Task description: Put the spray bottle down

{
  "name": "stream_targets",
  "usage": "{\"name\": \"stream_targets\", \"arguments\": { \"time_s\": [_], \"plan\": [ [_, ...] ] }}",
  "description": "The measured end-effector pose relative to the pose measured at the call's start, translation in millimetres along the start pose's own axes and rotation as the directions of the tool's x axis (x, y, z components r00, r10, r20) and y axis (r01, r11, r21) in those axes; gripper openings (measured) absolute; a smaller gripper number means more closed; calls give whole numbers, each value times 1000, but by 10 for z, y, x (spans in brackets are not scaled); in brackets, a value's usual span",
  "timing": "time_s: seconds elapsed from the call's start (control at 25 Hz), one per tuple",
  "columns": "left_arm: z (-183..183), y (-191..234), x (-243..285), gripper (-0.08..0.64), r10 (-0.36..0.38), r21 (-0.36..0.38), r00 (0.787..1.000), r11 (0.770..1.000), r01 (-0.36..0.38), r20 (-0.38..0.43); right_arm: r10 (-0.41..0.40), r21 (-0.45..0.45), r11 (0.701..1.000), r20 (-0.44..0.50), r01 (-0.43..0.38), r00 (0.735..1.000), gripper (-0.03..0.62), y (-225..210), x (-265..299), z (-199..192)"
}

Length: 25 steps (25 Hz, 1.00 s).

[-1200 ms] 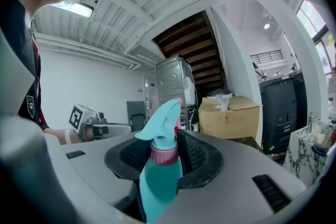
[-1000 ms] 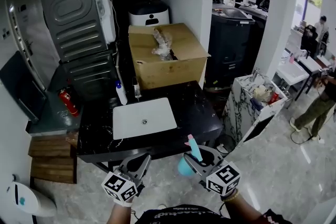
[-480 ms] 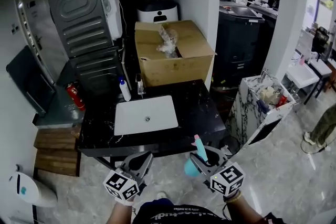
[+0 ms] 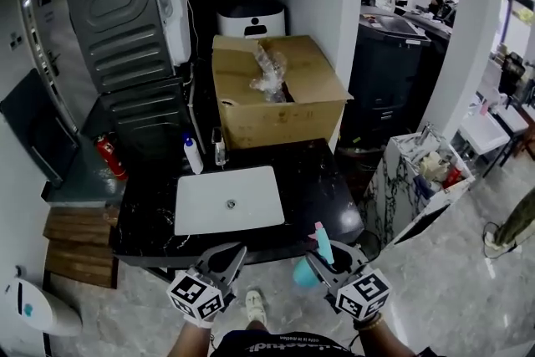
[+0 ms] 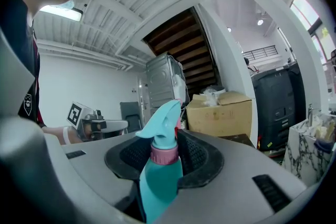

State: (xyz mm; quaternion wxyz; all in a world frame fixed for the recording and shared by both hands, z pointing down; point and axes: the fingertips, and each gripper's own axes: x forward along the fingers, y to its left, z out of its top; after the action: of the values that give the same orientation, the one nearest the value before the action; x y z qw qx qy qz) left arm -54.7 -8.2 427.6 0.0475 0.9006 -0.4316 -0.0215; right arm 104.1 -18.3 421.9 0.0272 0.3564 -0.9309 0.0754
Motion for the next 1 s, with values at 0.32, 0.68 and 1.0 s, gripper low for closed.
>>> {"name": "stream_targets", "arguments": {
  "time_s": [0.32,0.68,1.0],
  "plan": [
    [208,1079,500,15,-50,30,999,998,50,7,-12,-46,999,29,14,1000,169,-307,1233,407],
    [448,2133,737,15,-58,50,998,997,56,33,-18,-63,998,61,22,998,169,-420,2304,642],
    [362,2380,1071,15,-68,-7,997,998,69,42,-41,-52,998,17,42,999,169,-742,2522,599]
  ]
}}
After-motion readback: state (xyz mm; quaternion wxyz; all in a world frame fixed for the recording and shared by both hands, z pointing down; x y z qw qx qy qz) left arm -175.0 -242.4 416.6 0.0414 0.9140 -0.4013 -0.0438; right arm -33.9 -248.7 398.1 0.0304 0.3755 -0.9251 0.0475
